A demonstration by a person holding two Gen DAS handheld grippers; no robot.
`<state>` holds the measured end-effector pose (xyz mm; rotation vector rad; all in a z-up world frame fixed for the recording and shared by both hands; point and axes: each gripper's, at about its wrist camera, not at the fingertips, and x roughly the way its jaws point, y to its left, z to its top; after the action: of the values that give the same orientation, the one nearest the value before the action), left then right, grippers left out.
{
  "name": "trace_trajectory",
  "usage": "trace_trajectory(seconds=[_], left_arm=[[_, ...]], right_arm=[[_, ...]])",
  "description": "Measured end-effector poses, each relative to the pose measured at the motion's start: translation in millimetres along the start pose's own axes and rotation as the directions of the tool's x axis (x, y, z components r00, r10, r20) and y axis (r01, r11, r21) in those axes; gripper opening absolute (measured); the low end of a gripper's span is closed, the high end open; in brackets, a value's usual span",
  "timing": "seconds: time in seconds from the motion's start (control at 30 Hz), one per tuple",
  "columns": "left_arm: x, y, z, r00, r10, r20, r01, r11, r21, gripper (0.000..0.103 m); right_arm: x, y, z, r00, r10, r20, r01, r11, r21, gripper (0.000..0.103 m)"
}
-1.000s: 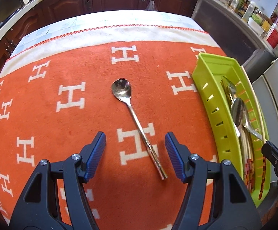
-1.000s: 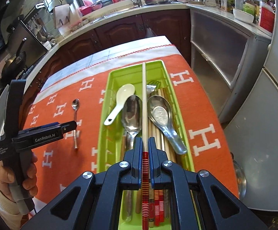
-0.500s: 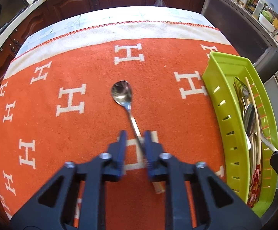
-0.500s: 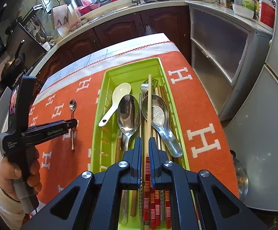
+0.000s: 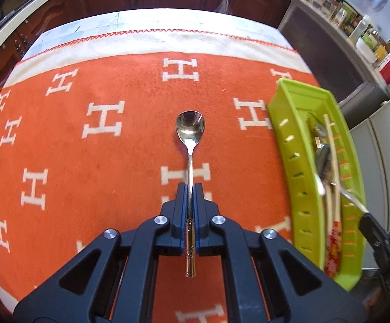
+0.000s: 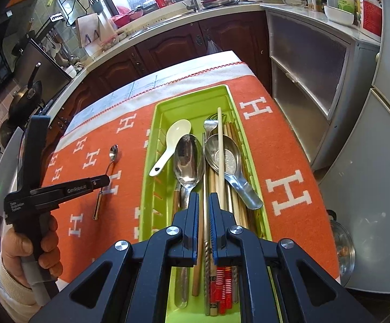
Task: Organize utensils
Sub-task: 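Close the left tool on the steel spoon handle while the right tool holds the chopstick, then carry the spoon and chopstick into the green tray and open both tools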
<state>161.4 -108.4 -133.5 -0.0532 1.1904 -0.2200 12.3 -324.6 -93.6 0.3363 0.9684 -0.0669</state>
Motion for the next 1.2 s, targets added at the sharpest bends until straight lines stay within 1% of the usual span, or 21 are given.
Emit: trace_trajectory(seconds=[0.17, 0.27, 0.37, 0.5, 0.6, 0.67, 0.83, 1.0, 1.2], left_arm=[[-39.9, -6.0, -11.3, 0.997, -0.079, 0.016, 0.079, 0.997, 0.006, 0.002], [-64.4, -18.0, -18.1, 0.992, -0.123, 0.028, 0.123, 0.992, 0.026, 0.002], [-85.6, -39.2, -24.1, 0.983, -0.183, 0.021, 0.182, 0.982, 0.055, 0.002], [-96.5, -70.9, -29.0, 0.972, -0.234, -0.004, 0.234, 0.969, 0.08, 0.002], [-91.3, -94.6, -32.4, 0.97, -0.242, -0.035, 0.244, 0.965, 0.092, 0.002], [-82.8, -110.5, -36.1, 0.971, -0.231, -0.058, 0.236, 0.967, 0.097, 0.002], [-64.1, -132.4, -44.9, 0.973, -0.211, -0.091, 0.222, 0.967, 0.127, 0.002], [-59.1, -132.6, -47.8, 0.975, -0.203, -0.089, 0.214, 0.966, 0.143, 0.002], [-68.0, -124.4, -51.6, 0.979, -0.191, -0.075, 0.202, 0.965, 0.168, 0.003]], right_arm=[[-12.0, 3.8, -2.8, 1.0, 0.018, 0.014, -0.018, 1.0, -0.005, 0.007], [-21.5, 4.6, -4.0, 0.999, 0.031, 0.025, -0.031, 1.0, -0.002, 0.007], [-32.8, 3.6, -3.9, 0.999, 0.038, 0.038, -0.038, 0.999, 0.004, 0.007], [-46.1, -2.6, -2.4, 0.998, 0.04, 0.051, -0.041, 0.999, 0.018, 0.007], [-55.4, -8.3, -1.6, 0.997, 0.035, 0.063, -0.037, 0.999, 0.032, 0.007], [-60.5, -12.4, -2.1, 0.997, 0.026, 0.069, -0.029, 0.999, 0.045, 0.007], [-63.3, -18.8, -5.7, 0.998, 0.022, 0.065, -0.026, 0.998, 0.063, 0.007], [-60.2, -19.6, -8.1, 0.998, 0.019, 0.052, -0.023, 0.998, 0.064, 0.007], [-53.7, -16.7, -8.8, 0.999, 0.02, 0.039, -0.022, 0.998, 0.061, 0.007]])
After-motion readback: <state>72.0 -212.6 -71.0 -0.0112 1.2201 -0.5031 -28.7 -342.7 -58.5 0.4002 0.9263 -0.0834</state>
